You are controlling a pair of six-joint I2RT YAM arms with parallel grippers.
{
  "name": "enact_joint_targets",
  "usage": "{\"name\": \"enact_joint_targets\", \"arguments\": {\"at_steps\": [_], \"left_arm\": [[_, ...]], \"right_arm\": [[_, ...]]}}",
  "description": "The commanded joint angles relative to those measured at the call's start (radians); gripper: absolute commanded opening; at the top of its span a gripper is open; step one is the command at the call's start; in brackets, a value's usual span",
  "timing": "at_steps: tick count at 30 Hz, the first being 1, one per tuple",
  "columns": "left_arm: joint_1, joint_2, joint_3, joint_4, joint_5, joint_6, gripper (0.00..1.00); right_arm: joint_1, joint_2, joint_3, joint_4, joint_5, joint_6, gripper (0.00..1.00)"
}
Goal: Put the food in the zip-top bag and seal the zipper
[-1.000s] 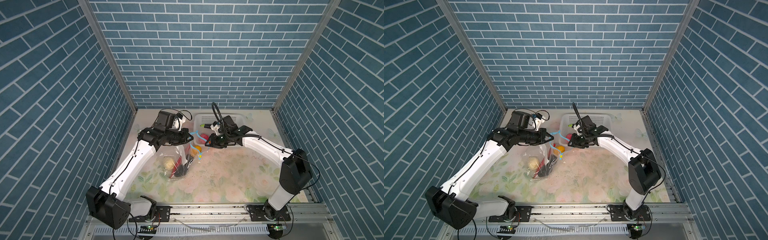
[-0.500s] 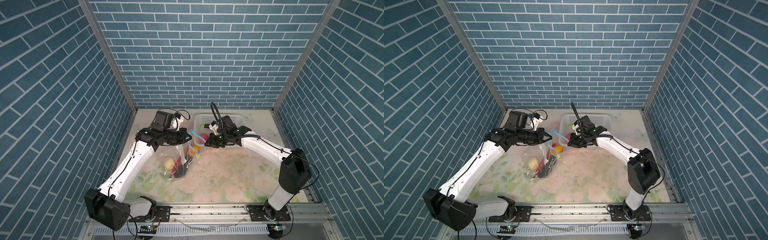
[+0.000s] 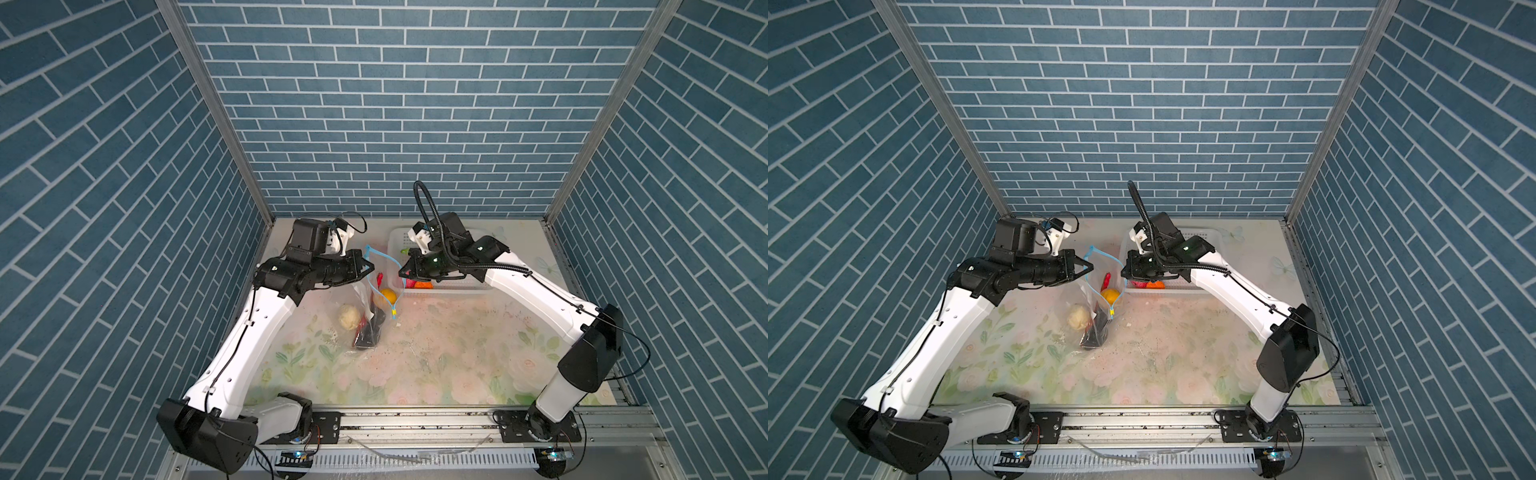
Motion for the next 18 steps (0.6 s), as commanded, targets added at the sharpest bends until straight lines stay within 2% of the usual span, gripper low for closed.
{"name": "enact_joint_targets", "arguments": {"at_steps": [1,18], "left_arm": [[0.019,-0.031,0.024,-0.013,0.006,0.004,0.0],[0.095,-0.121,-0.018,-0.005,0.003,-0.031,0.0]], "right_arm": [[0.015,0.006,0.098,-0.077,0.026,-0.035,0.04],[0.089,0.091,0.389,-0.234,0.08,-0.074,0.03]]}}
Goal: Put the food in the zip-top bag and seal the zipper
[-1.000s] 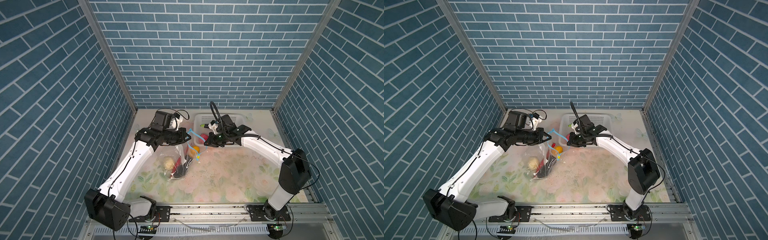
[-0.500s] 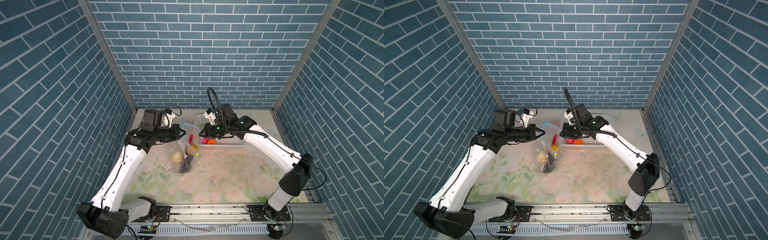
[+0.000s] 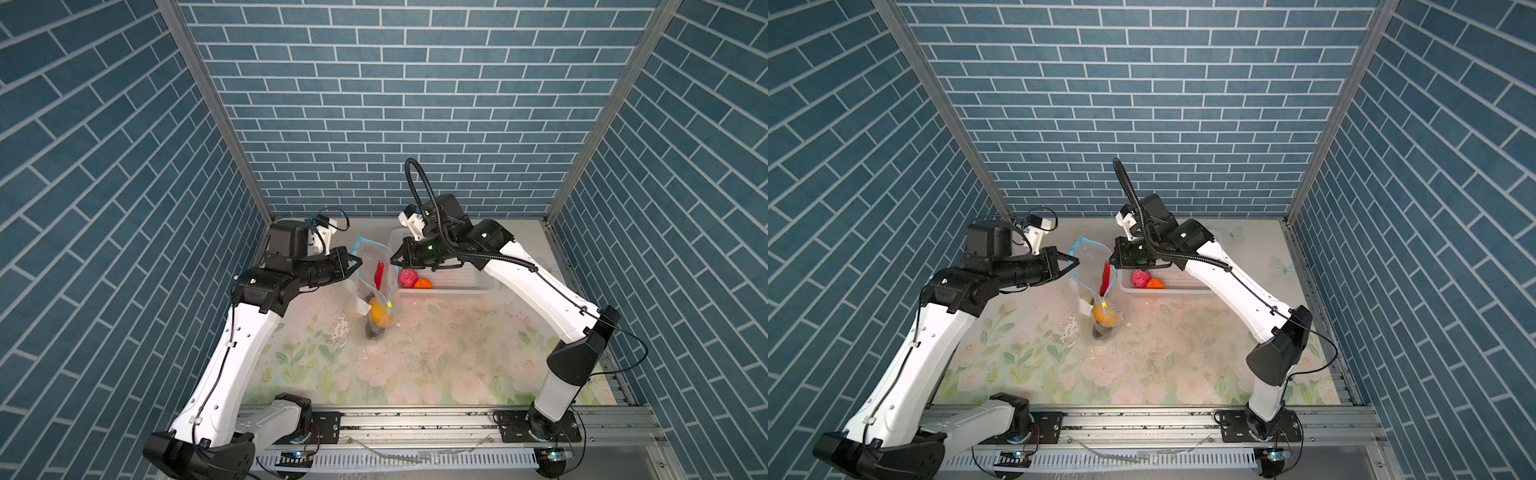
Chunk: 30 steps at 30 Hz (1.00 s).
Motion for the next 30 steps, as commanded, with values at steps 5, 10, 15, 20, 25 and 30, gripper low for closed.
{"name": "enact_joint_targets", "arguments": {"at_steps": [5,10,15,20,25,30], "left_arm": [[0.073,-0.007,0.026,-0.044,0.04,0.005,0.0],[0.078,0.005,0.059,-0.055,0.026,0.013,0.0],[0.091,0.004,0.044,-0.059,0.035,0.014,0.0],[0.145,-0.032,0.047,-0.078,0.035,0.024,0.0],[0.194,-0.047,0.067,-0.129,0.032,0.062,0.0],[0.209,-0.035,0.071,-0.159,0.022,0.086,0.0]], "right_arm": [[0.026,0.032,0.194,-0.168,0.089,-0.059,0.04],[0.051,0.046,0.219,-0.152,0.094,-0.047,0.04],[0.08,0.081,0.262,-0.15,0.087,-0.041,0.04],[0.107,0.122,0.304,-0.138,0.061,-0.029,0.04],[0.119,0.141,0.301,-0.102,0.035,-0.012,0.06],[0.116,0.101,0.145,0.025,0.013,0.027,0.07]]}}
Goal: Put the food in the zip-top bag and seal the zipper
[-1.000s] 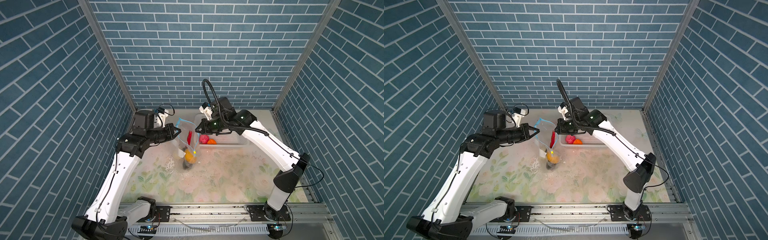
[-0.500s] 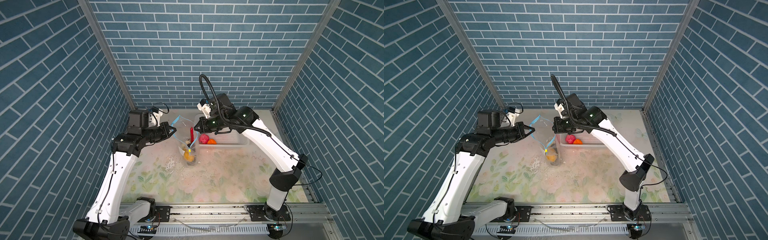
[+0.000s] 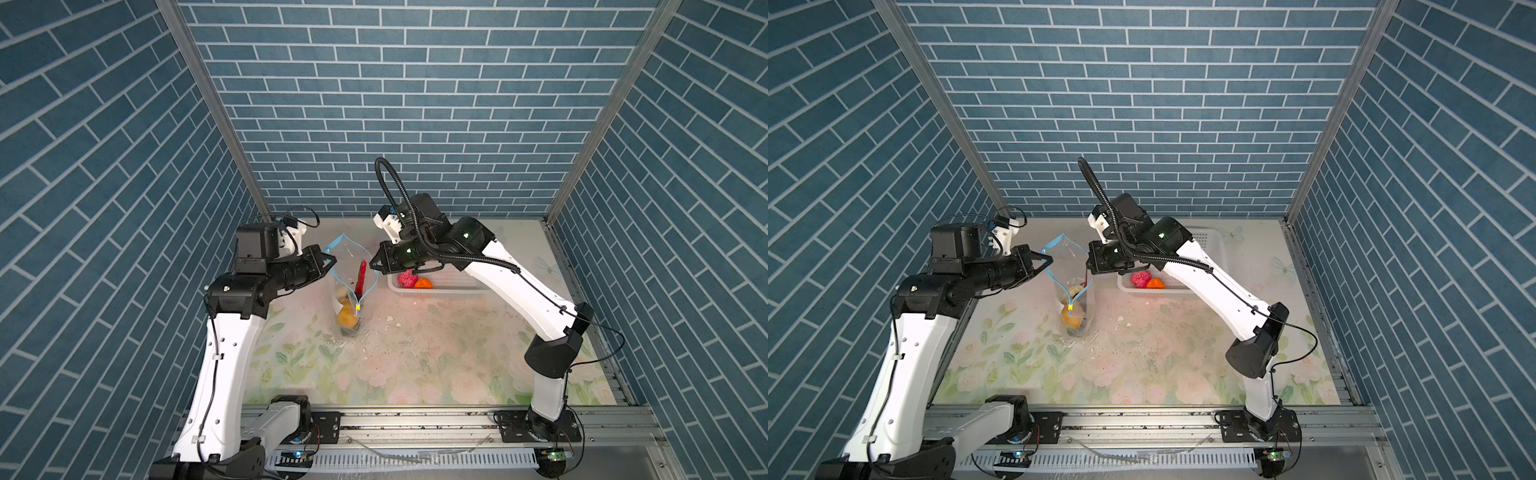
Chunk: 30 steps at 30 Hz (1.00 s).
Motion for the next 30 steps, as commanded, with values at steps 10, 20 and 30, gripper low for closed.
{"name": "enact_joint_targets", "arguments": {"at_steps": [10,20,30], "left_arm": [[-0.035,0.069,-0.082,0.055,0.058,0.012,0.0],[-0.061,0.127,-0.1,0.123,0.109,-0.017,0.0],[-0.062,0.131,-0.128,0.121,0.1,-0.003,0.0]], "right_arm": [[-0.059,-0.1,-0.326,0.264,-0.064,0.086,0.12],[-0.104,-0.126,-0.351,0.279,-0.106,0.059,0.46],[-0.138,-0.107,-0.244,0.147,0.085,-0.247,0.66]]}}
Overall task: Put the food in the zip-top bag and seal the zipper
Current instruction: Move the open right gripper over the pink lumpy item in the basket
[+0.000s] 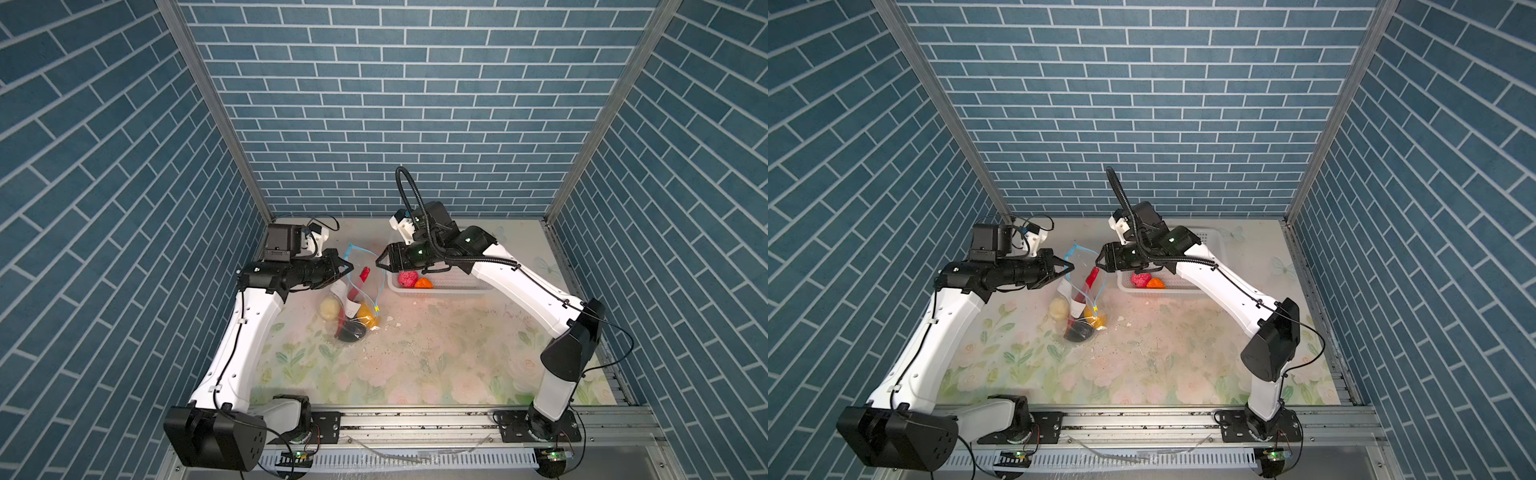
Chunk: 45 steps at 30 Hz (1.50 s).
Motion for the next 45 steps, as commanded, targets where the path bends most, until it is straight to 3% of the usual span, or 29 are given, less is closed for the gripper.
{"name": "enact_joint_targets", "arguments": {"at_steps": [1,4,6,7,8,14,21,31,39,45], "left_arm": [[-0.004,-0.002,-0.002,0.004,-0.007,0.016,0.0],[-0.005,-0.007,0.003,0.0,-0.022,0.025,0.0],[-0.004,-0.009,0.005,0.0,-0.028,0.031,0.0],[-0.004,-0.007,0.004,0.002,-0.03,0.031,0.0],[-0.004,-0.005,0.003,0.005,-0.03,0.028,0.0],[-0.004,0.008,0.011,0.008,-0.027,0.028,0.0],[-0.004,0.018,0.011,0.015,-0.026,0.027,0.0],[-0.007,0.024,-0.025,0.026,-0.018,0.032,0.0],[-0.011,0.019,-0.03,0.023,-0.014,0.039,0.0],[-0.014,0.019,-0.036,0.023,-0.015,0.043,0.0]], "right_arm": [[-0.012,-0.005,0.082,-0.075,0.113,-0.169,0.67],[-0.024,0.011,0.106,-0.095,0.14,-0.247,0.74],[-0.041,0.002,0.083,-0.063,0.15,-0.285,0.85],[-0.048,-0.008,0.057,-0.032,0.183,-0.301,0.96],[-0.054,-0.021,0.02,0.006,0.226,-0.321,0.99],[-0.082,-0.099,-0.202,0.233,0.572,-0.41,0.98],[-0.149,-0.029,-0.129,0.065,0.464,-0.367,0.9],[-0.177,0.15,-0.026,-0.095,0.244,-0.357,0.67],[-0.178,0.25,0.025,-0.107,0.16,-0.364,0.66],[-0.175,0.34,0.084,-0.123,0.128,-0.326,0.73]]}}
